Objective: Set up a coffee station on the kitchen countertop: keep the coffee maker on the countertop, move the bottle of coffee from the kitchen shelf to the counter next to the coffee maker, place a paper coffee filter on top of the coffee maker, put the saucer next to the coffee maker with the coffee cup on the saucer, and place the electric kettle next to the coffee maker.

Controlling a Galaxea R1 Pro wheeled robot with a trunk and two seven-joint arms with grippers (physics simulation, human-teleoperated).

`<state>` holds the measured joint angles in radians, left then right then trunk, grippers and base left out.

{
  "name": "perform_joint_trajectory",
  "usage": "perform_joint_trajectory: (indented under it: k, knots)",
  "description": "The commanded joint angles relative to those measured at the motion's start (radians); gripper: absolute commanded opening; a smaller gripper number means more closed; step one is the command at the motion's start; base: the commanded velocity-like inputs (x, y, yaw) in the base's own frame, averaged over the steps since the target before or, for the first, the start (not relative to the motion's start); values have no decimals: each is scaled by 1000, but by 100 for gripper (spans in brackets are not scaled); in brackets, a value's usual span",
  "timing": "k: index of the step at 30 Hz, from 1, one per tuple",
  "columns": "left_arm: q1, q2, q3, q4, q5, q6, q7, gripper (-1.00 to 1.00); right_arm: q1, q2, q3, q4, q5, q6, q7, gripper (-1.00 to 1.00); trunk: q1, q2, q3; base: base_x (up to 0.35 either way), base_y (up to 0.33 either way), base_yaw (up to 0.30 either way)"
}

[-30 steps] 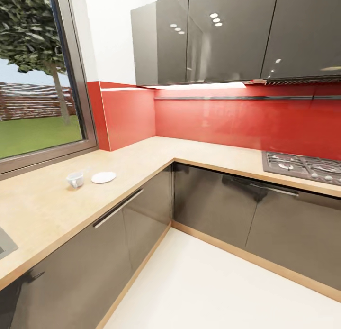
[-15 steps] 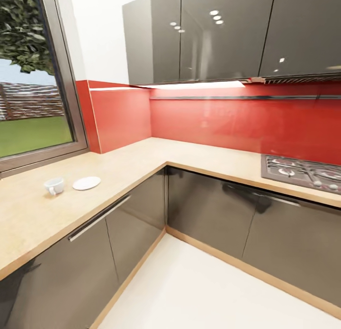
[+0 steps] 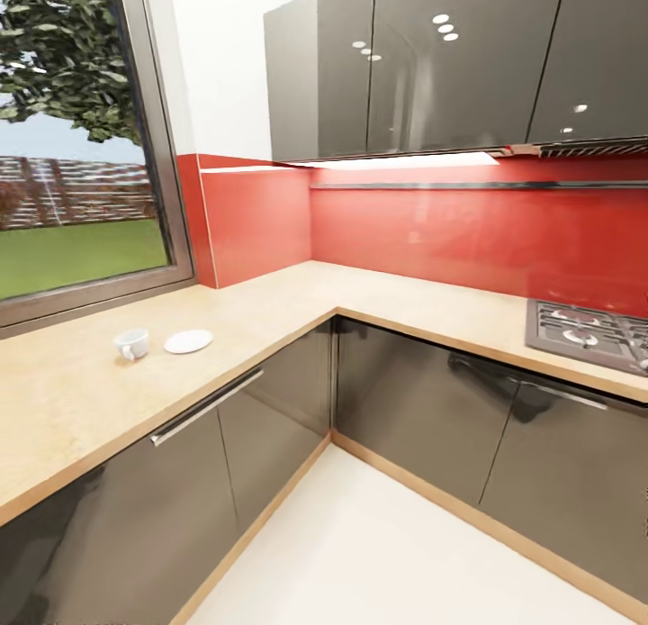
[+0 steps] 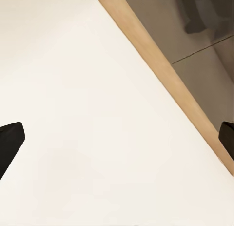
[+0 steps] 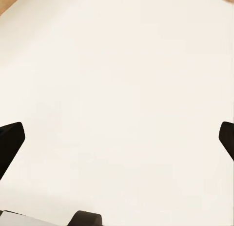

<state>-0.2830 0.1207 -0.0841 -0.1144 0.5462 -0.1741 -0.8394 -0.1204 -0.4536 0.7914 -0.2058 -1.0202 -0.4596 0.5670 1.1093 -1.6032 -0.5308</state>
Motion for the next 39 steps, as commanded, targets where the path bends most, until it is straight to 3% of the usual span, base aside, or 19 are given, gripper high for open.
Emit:
perform_joint_trajectory:
  k: [1, 26, 39]
  knots:
    - [-1, 0, -9, 1, 6, -7, -1, 100, -1, 0, 8, 0, -11, -2, 4, 100, 0, -1, -1, 0, -267, 23]
    - [-1, 0, -8, 1, 6, -7, -1, 100, -1, 1, 8, 0, -11, -2, 0, 100, 0, -1, -1, 28, -299, 85]
    - [-1, 0, -5, 2, 6, -7, -1, 100, -1, 3, 8, 0, -11, -4, -1, 100, 0, -1, -1, 24, -45, 184]
